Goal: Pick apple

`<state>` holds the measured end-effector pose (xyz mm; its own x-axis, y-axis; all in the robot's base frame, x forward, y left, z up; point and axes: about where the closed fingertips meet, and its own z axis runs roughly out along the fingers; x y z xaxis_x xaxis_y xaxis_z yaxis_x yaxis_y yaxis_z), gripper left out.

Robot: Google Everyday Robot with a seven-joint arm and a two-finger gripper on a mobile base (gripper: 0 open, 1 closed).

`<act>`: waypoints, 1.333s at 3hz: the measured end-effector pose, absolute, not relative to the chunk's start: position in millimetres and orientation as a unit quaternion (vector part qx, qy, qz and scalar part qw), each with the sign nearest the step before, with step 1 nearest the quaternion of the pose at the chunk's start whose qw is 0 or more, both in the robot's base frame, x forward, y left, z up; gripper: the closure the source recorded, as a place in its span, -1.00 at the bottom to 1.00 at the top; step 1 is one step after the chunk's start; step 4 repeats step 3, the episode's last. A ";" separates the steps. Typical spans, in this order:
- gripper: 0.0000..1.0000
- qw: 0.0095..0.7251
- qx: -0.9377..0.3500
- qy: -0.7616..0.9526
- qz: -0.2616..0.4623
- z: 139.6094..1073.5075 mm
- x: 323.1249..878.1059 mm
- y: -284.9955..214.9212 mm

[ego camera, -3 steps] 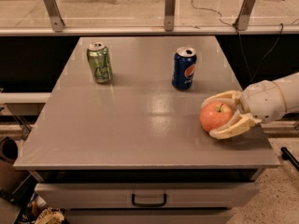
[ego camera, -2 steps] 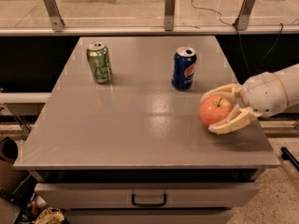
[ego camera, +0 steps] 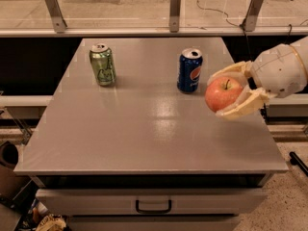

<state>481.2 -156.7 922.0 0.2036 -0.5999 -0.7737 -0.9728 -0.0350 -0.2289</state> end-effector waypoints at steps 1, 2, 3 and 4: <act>1.00 0.389 -0.685 0.577 0.218 951.4 475.6 -154.4; 1.00 0.419 -0.683 0.569 0.187 997.3 462.2 -159.9; 1.00 0.419 -0.683 0.569 0.187 998.2 462.0 -160.0; 1.00 0.419 -0.683 0.569 0.187 998.2 462.0 -160.0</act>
Offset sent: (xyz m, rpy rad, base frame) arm -0.0228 -0.0049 0.0886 -0.0343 -0.1636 -0.0416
